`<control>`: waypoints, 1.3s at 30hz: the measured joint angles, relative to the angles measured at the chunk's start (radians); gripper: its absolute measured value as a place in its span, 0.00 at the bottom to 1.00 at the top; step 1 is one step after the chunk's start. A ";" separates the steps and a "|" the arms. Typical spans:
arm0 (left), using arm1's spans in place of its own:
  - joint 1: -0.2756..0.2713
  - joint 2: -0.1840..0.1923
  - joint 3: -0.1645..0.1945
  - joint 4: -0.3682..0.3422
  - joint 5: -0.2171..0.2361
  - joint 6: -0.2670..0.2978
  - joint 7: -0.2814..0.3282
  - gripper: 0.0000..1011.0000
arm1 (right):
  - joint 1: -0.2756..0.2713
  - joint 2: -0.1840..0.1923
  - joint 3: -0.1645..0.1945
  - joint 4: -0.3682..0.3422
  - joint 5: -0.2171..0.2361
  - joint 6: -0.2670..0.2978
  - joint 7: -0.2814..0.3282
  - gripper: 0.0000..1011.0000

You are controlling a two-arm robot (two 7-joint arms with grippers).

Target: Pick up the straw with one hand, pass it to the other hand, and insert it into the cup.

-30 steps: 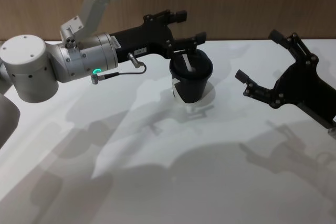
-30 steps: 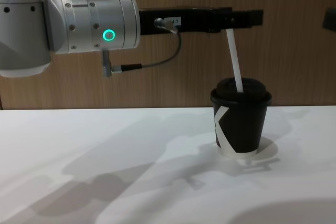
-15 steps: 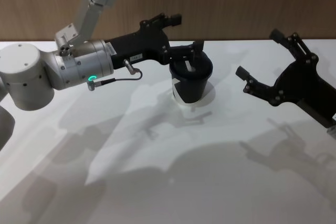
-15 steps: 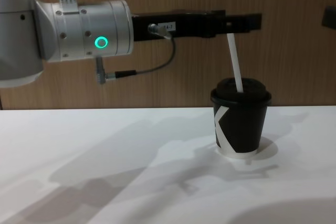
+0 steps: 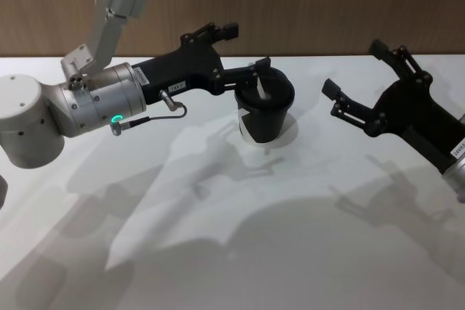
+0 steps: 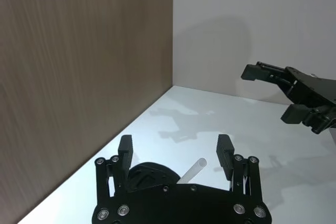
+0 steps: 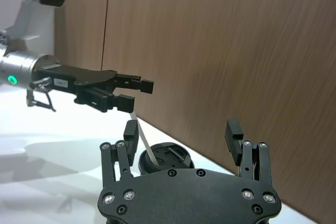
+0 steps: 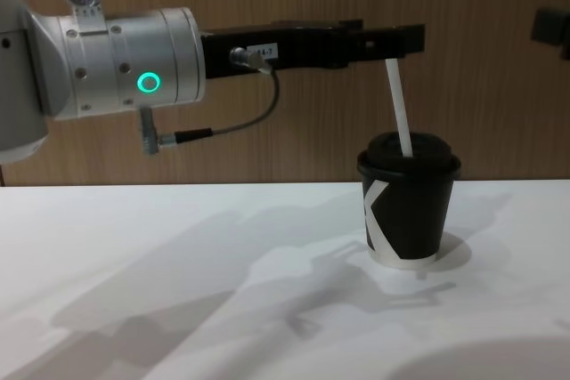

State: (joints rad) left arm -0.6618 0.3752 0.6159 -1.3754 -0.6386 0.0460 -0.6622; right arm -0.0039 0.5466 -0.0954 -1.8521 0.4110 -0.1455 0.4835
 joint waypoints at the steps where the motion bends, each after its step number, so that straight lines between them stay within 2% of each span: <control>1: 0.004 0.001 -0.002 -0.003 0.000 0.000 0.003 0.99 | 0.001 -0.003 -0.001 -0.001 0.007 0.012 -0.004 0.99; 9: 0.035 0.007 -0.019 -0.032 -0.001 -0.006 0.029 0.99 | 0.007 -0.036 -0.012 -0.016 0.063 0.104 -0.049 0.99; 14: 0.050 0.009 -0.027 -0.046 0.000 -0.006 0.042 0.99 | 0.011 -0.056 -0.019 -0.020 0.085 0.135 -0.077 0.99; 28: 0.080 0.024 -0.040 -0.092 0.014 0.013 0.071 0.99 | 0.012 -0.098 -0.028 -0.029 0.116 0.174 -0.147 0.99; 39: 0.096 0.039 -0.047 -0.126 0.022 0.029 0.085 0.99 | 0.004 -0.116 -0.034 -0.037 0.129 0.189 -0.182 0.99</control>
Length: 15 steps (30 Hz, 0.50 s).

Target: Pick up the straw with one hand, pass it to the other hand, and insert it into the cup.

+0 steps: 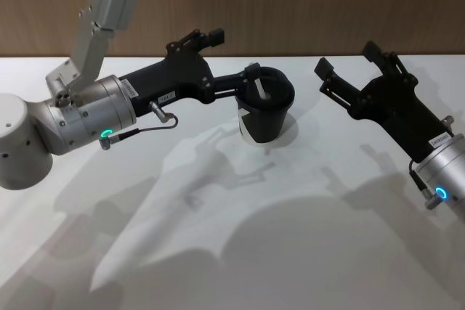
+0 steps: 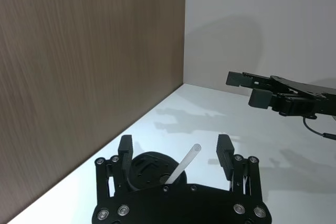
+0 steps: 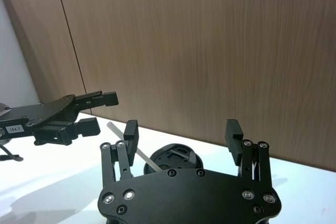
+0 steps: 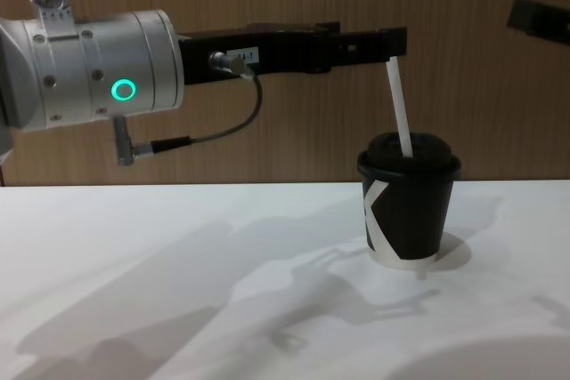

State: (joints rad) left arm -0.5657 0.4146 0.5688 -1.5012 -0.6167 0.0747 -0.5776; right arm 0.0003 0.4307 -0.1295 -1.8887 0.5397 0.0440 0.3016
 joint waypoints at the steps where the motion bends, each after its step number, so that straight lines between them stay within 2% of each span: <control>1: 0.000 0.000 0.000 0.000 0.000 0.000 0.000 0.99 | -0.001 -0.002 -0.001 0.000 0.001 0.001 -0.003 0.99; 15: 0.008 0.007 -0.003 -0.016 0.004 0.007 0.006 0.99 | -0.003 -0.009 -0.003 -0.004 0.006 0.008 -0.018 0.99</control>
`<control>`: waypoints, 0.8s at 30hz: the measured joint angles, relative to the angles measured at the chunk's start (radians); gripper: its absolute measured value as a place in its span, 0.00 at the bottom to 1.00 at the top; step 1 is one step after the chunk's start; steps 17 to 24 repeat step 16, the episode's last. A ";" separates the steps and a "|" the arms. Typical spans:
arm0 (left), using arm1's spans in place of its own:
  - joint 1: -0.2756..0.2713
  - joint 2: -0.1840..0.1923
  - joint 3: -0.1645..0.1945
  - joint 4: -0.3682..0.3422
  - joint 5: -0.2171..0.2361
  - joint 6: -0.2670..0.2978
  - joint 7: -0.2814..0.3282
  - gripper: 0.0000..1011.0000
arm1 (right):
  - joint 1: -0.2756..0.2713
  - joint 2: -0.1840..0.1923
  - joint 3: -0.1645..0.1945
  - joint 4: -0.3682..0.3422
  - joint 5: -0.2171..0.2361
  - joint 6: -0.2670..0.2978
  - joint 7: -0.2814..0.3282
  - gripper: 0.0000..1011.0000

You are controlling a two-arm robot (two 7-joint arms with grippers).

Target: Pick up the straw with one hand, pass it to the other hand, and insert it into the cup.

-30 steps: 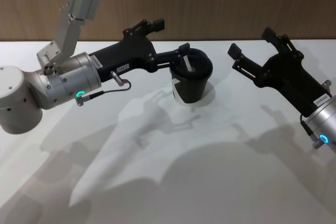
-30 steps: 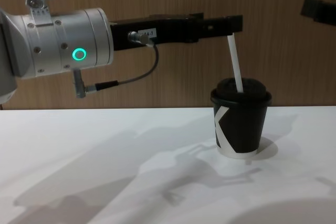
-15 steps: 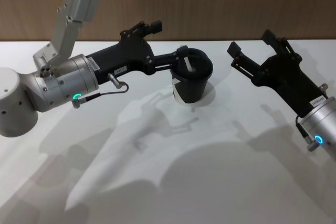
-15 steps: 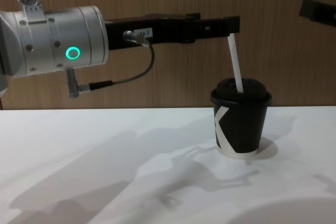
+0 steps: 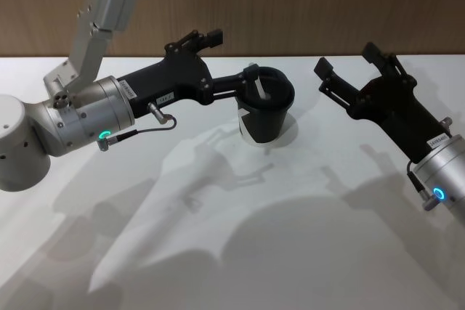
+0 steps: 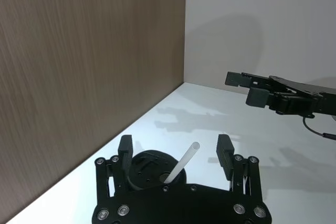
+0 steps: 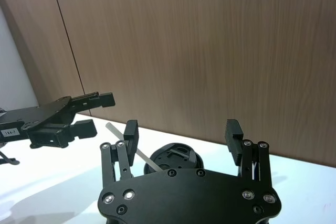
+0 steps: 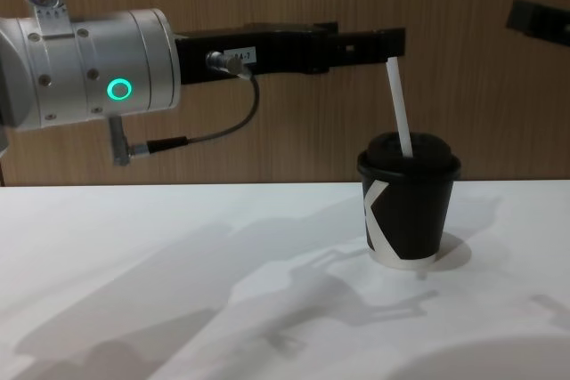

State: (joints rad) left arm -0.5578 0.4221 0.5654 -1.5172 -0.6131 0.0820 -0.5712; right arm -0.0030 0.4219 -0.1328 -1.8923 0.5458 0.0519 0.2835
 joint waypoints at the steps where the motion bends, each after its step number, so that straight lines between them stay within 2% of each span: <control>1: 0.000 0.000 0.000 -0.001 0.000 0.000 0.000 0.99 | 0.000 0.000 0.000 0.000 0.000 0.000 -0.001 0.99; 24: 0.002 0.002 -0.001 -0.005 0.001 0.002 0.002 0.99 | -0.001 -0.002 -0.001 -0.001 0.002 0.002 -0.005 0.99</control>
